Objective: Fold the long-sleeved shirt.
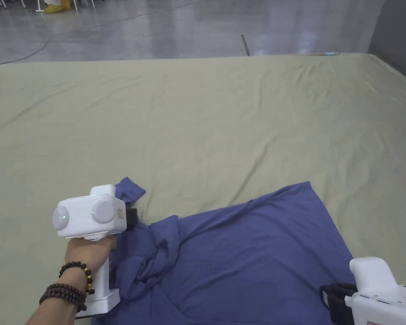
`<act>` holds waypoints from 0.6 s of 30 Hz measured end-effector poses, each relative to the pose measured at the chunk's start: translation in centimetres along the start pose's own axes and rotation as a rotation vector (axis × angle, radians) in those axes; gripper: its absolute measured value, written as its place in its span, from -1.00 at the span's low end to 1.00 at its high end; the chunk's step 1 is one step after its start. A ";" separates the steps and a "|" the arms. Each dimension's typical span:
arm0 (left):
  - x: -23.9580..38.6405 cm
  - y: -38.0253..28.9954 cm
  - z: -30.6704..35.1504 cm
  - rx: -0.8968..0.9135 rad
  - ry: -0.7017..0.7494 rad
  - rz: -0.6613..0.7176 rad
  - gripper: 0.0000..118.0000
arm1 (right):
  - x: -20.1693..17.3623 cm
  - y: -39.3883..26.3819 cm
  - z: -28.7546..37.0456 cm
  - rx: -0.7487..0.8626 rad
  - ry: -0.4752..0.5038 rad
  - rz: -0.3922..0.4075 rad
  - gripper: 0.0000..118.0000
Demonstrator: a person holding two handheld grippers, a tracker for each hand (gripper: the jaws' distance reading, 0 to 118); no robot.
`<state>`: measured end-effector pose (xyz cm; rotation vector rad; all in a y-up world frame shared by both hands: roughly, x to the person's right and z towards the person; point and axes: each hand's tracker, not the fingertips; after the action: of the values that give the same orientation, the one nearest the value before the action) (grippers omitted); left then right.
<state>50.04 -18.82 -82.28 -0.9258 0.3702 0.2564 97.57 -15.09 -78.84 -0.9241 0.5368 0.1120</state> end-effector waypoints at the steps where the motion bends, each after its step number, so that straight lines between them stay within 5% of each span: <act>1: 0.5 -0.1 0.7 0.012 0.014 -0.029 -0.39 | 0.2 0.2 -0.2 -0.002 0.001 0.000 -0.94; 2: 1.1 -0.4 1.5 0.040 0.017 -0.076 -0.86 | 0.5 0.7 -0.5 -0.003 0.002 0.000 -0.94; 10: 1.1 0.4 7.2 0.129 -0.065 -0.129 -0.86 | 3.7 14.3 -5.1 0.090 -0.065 0.035 -0.92; 13: 1.0 0.4 7.3 0.131 -0.067 -0.134 -0.86 | 5.7 20.1 -10.0 0.022 -0.139 0.013 0.19; 18: 0.5 0.1 6.2 0.121 -0.063 -0.088 -0.86 | 8.0 23.7 -18.9 -0.179 -0.200 -0.022 0.29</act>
<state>51.65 -13.66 -79.16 -0.8111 0.2831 0.1801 89.56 -16.53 -109.10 -1.0790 0.3346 0.2332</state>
